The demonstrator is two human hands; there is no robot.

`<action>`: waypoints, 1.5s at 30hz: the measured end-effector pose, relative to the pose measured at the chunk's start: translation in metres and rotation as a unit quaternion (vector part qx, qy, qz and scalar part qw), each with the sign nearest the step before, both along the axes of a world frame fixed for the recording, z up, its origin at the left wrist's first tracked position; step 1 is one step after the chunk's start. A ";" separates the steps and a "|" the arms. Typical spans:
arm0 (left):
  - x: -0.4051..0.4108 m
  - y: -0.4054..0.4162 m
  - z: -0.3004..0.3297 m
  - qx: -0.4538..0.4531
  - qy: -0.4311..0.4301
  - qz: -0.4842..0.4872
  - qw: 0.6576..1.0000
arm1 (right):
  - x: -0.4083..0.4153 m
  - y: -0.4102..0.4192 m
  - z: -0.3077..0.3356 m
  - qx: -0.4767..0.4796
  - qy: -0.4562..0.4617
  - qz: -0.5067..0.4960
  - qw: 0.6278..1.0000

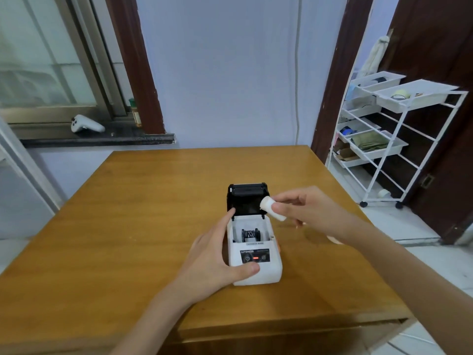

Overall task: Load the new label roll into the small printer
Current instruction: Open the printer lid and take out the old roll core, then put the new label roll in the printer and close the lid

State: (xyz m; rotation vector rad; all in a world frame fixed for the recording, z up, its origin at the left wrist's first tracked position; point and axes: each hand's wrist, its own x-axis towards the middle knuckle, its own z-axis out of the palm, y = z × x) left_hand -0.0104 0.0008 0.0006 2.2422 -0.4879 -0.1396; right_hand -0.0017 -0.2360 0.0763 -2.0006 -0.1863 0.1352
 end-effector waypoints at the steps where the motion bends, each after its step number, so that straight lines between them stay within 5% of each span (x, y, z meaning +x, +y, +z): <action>1: -0.001 0.000 0.001 0.004 0.002 0.002 1.000 | -0.002 -0.008 0.006 -0.021 -0.006 -0.012 1.000; 8: -0.001 0.001 0.003 0.009 0.016 0.008 1.000 | 0.026 -0.061 0.002 -0.110 -0.039 -0.171 0.978; 21: -0.003 0.000 0.007 0.021 0.032 0.014 0.999 | 0.067 -0.070 -0.029 -0.232 0.090 -0.091 0.964; 28: -0.002 0.000 0.005 0.007 0.031 0.018 0.999 | 0.026 -0.082 -0.013 -0.259 -0.005 -0.157 0.953; 45: 0.000 -0.001 0.002 -0.012 0.025 0.013 1.000 | -0.014 -0.086 -0.019 -0.352 0.051 -0.122 0.927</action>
